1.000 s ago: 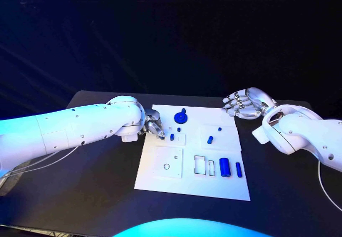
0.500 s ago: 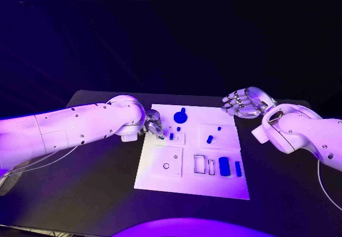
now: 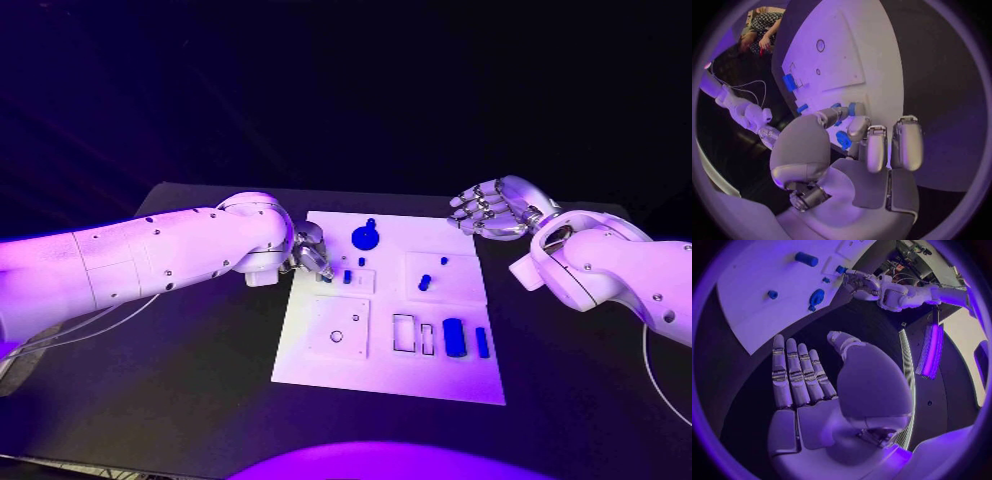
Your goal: Assemble the parts on the task board
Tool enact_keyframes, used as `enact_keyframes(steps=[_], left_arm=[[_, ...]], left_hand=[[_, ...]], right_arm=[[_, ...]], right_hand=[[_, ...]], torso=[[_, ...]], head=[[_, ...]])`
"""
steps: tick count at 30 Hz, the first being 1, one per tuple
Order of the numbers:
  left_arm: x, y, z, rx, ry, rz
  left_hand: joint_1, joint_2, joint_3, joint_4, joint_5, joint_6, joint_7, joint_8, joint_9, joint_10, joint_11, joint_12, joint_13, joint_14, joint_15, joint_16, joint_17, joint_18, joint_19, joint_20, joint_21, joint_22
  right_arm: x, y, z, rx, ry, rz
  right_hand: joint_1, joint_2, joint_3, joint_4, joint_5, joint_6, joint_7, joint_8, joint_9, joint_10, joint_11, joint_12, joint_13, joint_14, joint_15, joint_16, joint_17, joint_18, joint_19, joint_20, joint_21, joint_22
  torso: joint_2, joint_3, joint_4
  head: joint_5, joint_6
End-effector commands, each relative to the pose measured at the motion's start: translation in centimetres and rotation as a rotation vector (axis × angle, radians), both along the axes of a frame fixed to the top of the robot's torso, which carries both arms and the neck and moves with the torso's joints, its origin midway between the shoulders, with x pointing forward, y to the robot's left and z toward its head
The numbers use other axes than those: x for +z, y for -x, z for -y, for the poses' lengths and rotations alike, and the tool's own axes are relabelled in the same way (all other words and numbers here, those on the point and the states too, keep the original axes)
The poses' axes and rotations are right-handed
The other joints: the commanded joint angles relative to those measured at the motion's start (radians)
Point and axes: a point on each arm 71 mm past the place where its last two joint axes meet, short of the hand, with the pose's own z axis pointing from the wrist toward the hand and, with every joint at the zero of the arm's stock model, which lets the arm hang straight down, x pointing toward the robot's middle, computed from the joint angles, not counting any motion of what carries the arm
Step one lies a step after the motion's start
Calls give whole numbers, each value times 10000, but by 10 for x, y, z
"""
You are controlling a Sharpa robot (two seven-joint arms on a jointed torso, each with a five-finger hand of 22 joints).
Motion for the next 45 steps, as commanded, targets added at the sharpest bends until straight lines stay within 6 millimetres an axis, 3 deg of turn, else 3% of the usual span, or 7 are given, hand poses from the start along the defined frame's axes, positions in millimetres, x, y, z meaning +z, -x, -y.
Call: enact_keyframes(steps=[1, 4, 6, 8, 20, 31, 45], left_arm=[[-3, 3, 5, -156, 135, -403], [-4, 3, 7, -199, 175, -512], [-4, 3, 9, -231, 188, -589], [-5, 3, 10, -260, 183, -664], [-9, 1, 12, -267, 3, -708], [-9, -2, 12, -189, -145, -465], [-10, -5, 5, -67, -312, -419]], left_hand=[[19, 99, 1976, -2053, 72, 131, -25, 63, -22, 85, -11, 80, 43, 979, -46, 34, 2404, -201, 60, 1, 66, 195], [-5, 87, 1962, -2057, 138, 152, -31, 67, -41, 111, -14, 100, 81, 986, -49, 47, 2429, -202, 59, -2, 68, 196], [-124, 60, 1819, -2027, 533, 226, -55, 82, -108, 200, -28, 162, 200, 1001, -57, 75, 2486, -205, 63, -9, 80, 217], [-174, 84, 1742, -1988, 591, 267, -70, 90, -136, 264, -38, 221, 308, 1018, -58, 105, 2548, -207, 66, -12, 86, 228], [-290, 222, 1571, -1857, 614, 370, -112, 77, -226, 370, -66, 296, 460, 1040, -72, 144, 2628, -204, 56, -23, 79, 221], [-569, 442, 901, -1462, 361, 457, -165, 13, -431, 413, -97, 281, 525, 1038, -98, 141, 2623, -205, 48, -46, 61, 221], [-949, 69, -774, -671, 148, 536, -233, -41, -712, 374, -141, 252, 599, 1032, -139, 132, 2603, -202, 49, -86, 20, 204]], right_arm=[[0, 1, -2, 209, -14, 37], [0, 1, -2, 212, -14, 34], [0, 1, -2, 212, -14, 32], [0, 1, -2, 214, -14, 31], [0, 1, -2, 215, -16, 34], [0, 1, -1, 200, -16, 34], [0, 2, 0, 177, -16, 37]], right_hand=[[-19, 88, 13, -46, 64, 57, 623, -52, -12, 91, -3, -68, -2, 65, 14, -25, -9, 122, 78, -3, 1, -9], [-21, 87, 13, -48, 81, 59, 625, -61, -17, 95, -1, -84, -3, 63, 16, -27, -21, 122, 77, -2, 0, -19], [-21, 87, 13, -48, 81, 59, 625, -61, -17, 95, -1, -84, -3, 63, 16, -27, -21, 122, 77, -2, 0, -19], [-19, 88, 17, -52, 102, 61, 627, -70, -22, 101, 1, -102, -2, 62, 16, -27, -35, 121, 77, -1, 0, -30], [-14, 92, 29, -65, 171, 75, 629, -94, -34, 124, 2, -152, -2, 64, 18, -26, -74, 122, 80, 0, 2, -61], [-18, 89, 33, -71, 210, 82, 632, -110, -43, 136, 5, -184, -2, 63, 20, -27, -100, 121, 80, 2, 2, -81], [-22, 86, 33, -72, 224, 82, 637, -121, -48, 138, 8, -203, -2, 59, 23, -29, -114, 120, 78, 3, 0, -92]], torso=[[6, 3, -1], [9, 6, -5], [6, 10, -8], [6, 9, -6], [1, 13, -3], [4, 8, -3], [5, -1, -2]], head=[[5, -14], [-5, -20], [-4, -23], [-1, -32], [-40, -23], [-65, 10], [-89, 21]])
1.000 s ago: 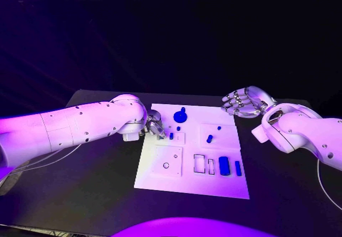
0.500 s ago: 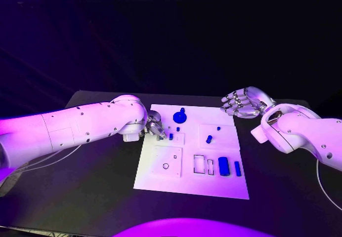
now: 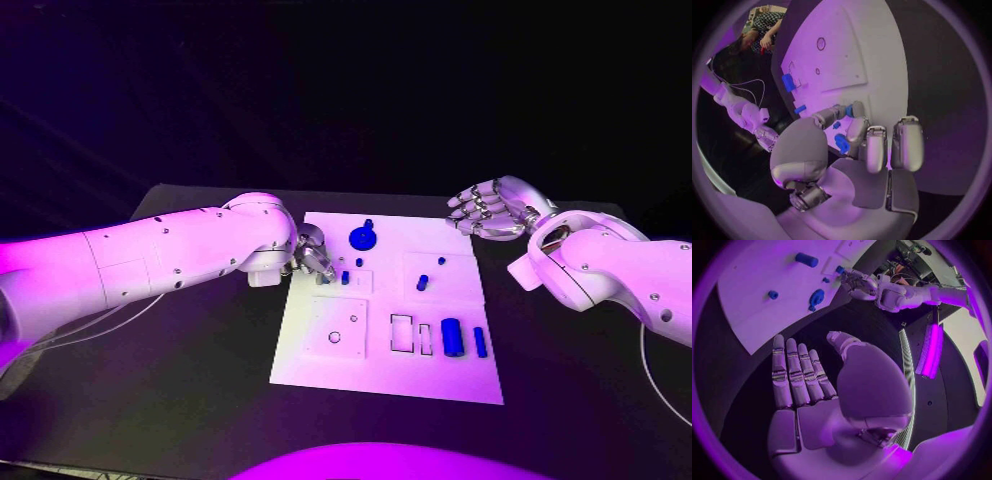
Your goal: Assemble the parts on the task board
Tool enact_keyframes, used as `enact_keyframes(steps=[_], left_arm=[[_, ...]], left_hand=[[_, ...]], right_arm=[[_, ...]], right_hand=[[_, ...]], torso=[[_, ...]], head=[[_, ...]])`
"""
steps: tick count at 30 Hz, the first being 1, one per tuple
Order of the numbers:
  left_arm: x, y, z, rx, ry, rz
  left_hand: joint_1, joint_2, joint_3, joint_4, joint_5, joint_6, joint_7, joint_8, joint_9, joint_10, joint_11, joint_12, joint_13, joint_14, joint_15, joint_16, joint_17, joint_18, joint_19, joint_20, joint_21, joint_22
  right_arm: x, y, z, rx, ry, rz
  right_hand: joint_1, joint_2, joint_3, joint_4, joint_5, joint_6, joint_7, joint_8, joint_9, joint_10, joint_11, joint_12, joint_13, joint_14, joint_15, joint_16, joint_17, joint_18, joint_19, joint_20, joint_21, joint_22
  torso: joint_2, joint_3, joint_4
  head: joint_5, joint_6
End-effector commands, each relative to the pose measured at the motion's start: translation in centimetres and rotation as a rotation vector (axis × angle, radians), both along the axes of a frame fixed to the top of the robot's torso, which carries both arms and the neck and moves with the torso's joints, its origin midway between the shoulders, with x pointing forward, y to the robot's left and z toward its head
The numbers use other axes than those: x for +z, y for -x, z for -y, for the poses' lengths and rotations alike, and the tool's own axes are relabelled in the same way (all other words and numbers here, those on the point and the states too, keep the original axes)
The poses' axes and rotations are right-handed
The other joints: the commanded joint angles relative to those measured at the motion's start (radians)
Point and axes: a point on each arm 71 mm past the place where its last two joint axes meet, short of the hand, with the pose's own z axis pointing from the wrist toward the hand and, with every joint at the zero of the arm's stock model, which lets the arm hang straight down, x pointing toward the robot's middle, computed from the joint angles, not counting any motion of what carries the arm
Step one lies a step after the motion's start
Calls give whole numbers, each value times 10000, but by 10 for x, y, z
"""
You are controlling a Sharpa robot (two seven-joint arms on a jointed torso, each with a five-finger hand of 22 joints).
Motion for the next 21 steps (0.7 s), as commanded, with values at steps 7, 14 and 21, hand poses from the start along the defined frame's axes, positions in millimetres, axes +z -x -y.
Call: enact_keyframes(steps=[7, 14, 21], left_arm=[[-4, 0, -3, -28, -192, -3], [-3, 0, -4, 15, -167, 56], [-2, 0, -5, 60, -130, 118]], left_hand=[[-22, -196, -677, 349, -117, 68, -78, -51, -116, -8, -55, -26, 32, 1030, -70, 24, 2604, -48, 22, -57, -26, 220], [4, -342, -1209, 636, -151, 62, -61, -77, -203, -64, -41, -86, -24, 1016, -66, 1, 2557, -45, 15, -56, -47, 202], [59, -460, -1749, 944, -231, 95, -61, -83, -272, -60, -39, -85, 3, 1020, -63, 7, 2571, -44, 19, -54, -55, 203]], right_arm=[[0, 1, -1, 173, -7, 36], [0, 1, -1, 166, -5, 37], [0, 1, -1, 155, -1, 34]], right_hand=[[-22, 86, 5, -45, 69, 83, 637, -43, -14, 74, 15, -34, -3, 59, 23, -29, -8, 121, 78, 3, 0, -8], [-22, 86, 5, -45, 69, 83, 637, -43, -14, 74, 15, -34, -3, 59, 23, -29, -8, 121, 78, 3, 0, -8], [-22, 86, 5, -45, 69, 83, 637, -43, -14, 74, 15, -34, -3, 59, 23, -29, -8, 121, 78, 3, 0, -8]], torso=[[3, -3, 5], [-5, -3, 4], [-1, 2, 1]], head=[[-7, -1], [-3, -14], [-11, -11]])
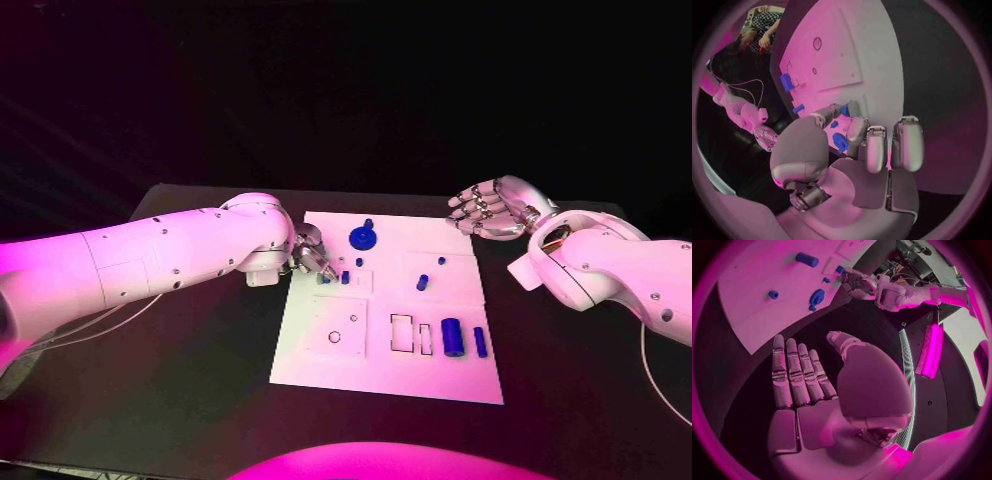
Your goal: Assemble the parts on the task board
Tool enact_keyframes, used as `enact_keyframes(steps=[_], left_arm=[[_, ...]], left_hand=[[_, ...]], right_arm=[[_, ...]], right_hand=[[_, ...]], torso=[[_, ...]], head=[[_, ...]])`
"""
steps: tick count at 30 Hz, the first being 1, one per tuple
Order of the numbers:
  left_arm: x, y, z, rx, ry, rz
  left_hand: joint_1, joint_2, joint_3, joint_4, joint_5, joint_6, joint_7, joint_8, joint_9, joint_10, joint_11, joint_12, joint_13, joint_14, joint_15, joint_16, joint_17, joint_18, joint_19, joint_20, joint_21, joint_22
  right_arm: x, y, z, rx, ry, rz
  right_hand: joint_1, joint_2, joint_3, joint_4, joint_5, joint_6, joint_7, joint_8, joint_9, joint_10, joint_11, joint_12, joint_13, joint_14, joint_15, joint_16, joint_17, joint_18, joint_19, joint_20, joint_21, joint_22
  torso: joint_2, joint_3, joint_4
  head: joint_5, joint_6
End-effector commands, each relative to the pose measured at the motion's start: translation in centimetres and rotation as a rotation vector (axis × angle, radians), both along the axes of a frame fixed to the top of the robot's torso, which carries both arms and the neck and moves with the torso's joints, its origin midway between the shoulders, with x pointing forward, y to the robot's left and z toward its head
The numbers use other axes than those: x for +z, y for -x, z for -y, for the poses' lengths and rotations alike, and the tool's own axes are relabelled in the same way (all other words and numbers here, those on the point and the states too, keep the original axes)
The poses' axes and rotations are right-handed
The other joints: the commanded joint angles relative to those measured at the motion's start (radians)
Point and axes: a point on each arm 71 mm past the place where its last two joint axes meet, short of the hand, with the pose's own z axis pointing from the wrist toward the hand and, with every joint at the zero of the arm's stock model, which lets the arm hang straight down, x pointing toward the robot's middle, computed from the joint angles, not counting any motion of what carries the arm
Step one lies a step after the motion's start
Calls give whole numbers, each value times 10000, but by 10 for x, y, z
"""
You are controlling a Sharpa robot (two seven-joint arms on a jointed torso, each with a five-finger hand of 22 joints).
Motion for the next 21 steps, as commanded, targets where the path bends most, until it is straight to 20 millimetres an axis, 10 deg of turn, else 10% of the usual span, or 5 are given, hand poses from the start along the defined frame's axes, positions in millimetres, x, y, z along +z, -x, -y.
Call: enact_keyframes(steps=[1, 7, 13, 21], left_arm=[[-1, 1, -1, 4, -47, 49], [1, 1, -1, 64, 95, 144], [5, 2, -2, 163, 258, 271], [11, 2, -6, 372, 564, 426]], left_hand=[[19, -60, -42, 1, -53, 16, 48, -15, -8, -21, -2, -36, 9, 1021, -63, 8, 2571, -44, 19, -54, -55, 204], [171, -234, -569, 341, -290, -10, 68, -37, -87, -81, 15, -107, -65, 1010, -54, -10, 2535, -39, 4, -45, -83, 176], [524, -331, -1316, 1128, -1734, -40, 100, -27, -205, -172, 47, -214, -185, 991, -28, -43, 2470, -18, -38, -19, -149, 101], [608, -317, -1453, 1328, -1812, -56, 104, -18, -226, -197, 49, -244, -223, 986, -27, -51, 2454, -14, -46, -18, -163, 84]], right_arm=[[0, 1, -1, 166, -1, 36], [0, 1, -1, 168, 0, 33], [0, 1, -1, 167, 1, 34], [0, 0, -1, 162, 4, 36]], right_hand=[[-22, 87, 5, -45, 32, 83, 637, -43, -15, 74, 15, -34, -3, 59, 23, -29, -9, 120, 78, 3, 0, -9], [-22, 87, 5, -45, 32, 83, 637, -43, -15, 74, 15, -34, -3, 59, 23, -29, -9, 120, 78, 3, 0, -9], [-32, 86, 5, -48, 50, 89, 643, -64, -25, 86, 20, -74, -2, 55, 27, -30, -41, 120, 75, 6, 0, -34], [-32, 86, 5, -48, 50, 89, 643, -64, -25, 86, 20, -74, -2, 55, 27, -30, -41, 120, 75, 6, 0, -34]], torso=[[1, 6, -2], [0, 5, -1], [-3, 5, -3], [-5, 12, 6]], head=[[-9, 1], [-15, 15], [-20, 24], [-27, 45]])
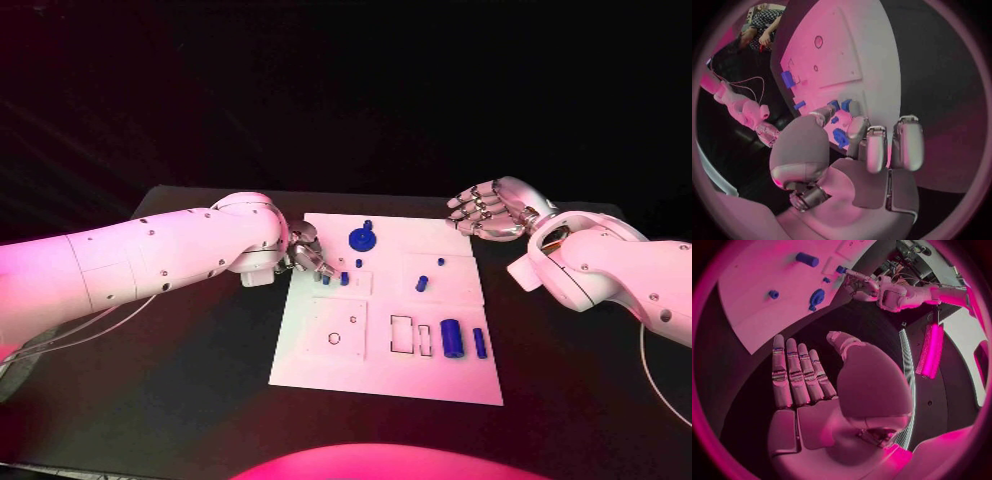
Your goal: Assemble the parts on the task board
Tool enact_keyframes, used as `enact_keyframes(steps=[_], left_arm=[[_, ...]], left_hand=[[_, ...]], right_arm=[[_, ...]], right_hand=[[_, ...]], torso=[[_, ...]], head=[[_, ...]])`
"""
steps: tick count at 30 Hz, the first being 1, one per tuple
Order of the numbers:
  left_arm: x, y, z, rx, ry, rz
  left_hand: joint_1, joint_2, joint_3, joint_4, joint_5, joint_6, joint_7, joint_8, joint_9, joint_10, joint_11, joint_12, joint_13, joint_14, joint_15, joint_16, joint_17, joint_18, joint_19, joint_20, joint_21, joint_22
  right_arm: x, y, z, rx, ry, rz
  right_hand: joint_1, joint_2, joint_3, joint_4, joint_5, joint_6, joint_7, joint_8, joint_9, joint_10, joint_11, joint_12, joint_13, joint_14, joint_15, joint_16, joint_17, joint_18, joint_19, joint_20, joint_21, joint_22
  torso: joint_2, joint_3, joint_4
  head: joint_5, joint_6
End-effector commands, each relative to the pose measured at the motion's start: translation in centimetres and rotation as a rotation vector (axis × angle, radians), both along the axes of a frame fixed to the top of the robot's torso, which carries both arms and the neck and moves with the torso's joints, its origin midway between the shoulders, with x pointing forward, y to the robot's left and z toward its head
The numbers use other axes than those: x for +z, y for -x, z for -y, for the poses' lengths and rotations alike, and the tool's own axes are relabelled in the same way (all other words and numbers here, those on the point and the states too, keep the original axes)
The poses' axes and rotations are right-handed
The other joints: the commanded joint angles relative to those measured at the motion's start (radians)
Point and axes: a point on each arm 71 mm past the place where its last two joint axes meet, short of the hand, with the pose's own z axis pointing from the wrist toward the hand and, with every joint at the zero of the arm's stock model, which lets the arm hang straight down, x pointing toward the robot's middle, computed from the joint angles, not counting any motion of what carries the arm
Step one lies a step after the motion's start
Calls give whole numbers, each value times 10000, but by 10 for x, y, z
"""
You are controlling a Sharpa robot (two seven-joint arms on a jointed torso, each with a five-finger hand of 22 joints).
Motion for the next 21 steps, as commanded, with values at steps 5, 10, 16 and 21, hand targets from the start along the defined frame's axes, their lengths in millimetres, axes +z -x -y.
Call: enact_keyframes(steps=[5, 10, 16, 21], left_arm=[[5, 0, 1, 212, 478, 197], [9, 0, -3, 399, 751, 229], [12, 2, -7, 523, 1035, 140], [13, 3, -7, 532, 1153, 84]], left_hand=[[193, -45, -187, 297, -189, -34, 69, 15, -33, -96, -1, -92, -52, 982, -24, -59, 2440, -9, -59, -14, -60, 60], [495, 74, -269, 343, -170, -151, 102, -14, -74, -258, 25, -272, -306, 942, -11, -128, 2304, 35, -167, -6, -187, -133], [1089, 270, -226, 304, -15, -383, 188, -86, -144, -556, 97, -574, -757, 893, 46, -216, 2142, 83, -296, 43, -349, -357], [1326, 290, -152, 327, 6, -558, 265, -219, -235, -750, 156, -764, -1047, 855, 86, -285, 2017, 122, -396, 81, -475, -534]], right_arm=[[0, 1, -1, 182, -1, 34], [0, 0, -1, 175, 3, 31], [0, 0, -1, 170, 6, 29], [0, 0, -1, 174, 8, 24]], right_hand=[[-32, 86, 6, -48, 50, 89, 643, -64, -9, 59, -8, -35, -2, 55, 27, -31, -9, 120, 75, 6, -1, -8], [-32, 86, 6, -48, 50, 89, 643, -64, -9, 59, -8, -35, -2, 55, 27, -31, -9, 120, 75, 6, -1, -8], [-32, 86, 6, -48, 50, 89, 643, -64, -9, 59, -8, -35, -2, 55, 27, -31, -9, 120, 75, 6, -1, -8], [-32, 86, 6, -48, 50, 89, 643, -64, -9, 59, -8, -35, -2, 55, 27, -31, -9, 120, 75, 6, -1, -8]], torso=[[4, 3, -4], [3, 1, -10], [-6, 13, 8], [-5, 7, 5]], head=[[2, 7], [-1, 17], [0, 15], [19, 20]])
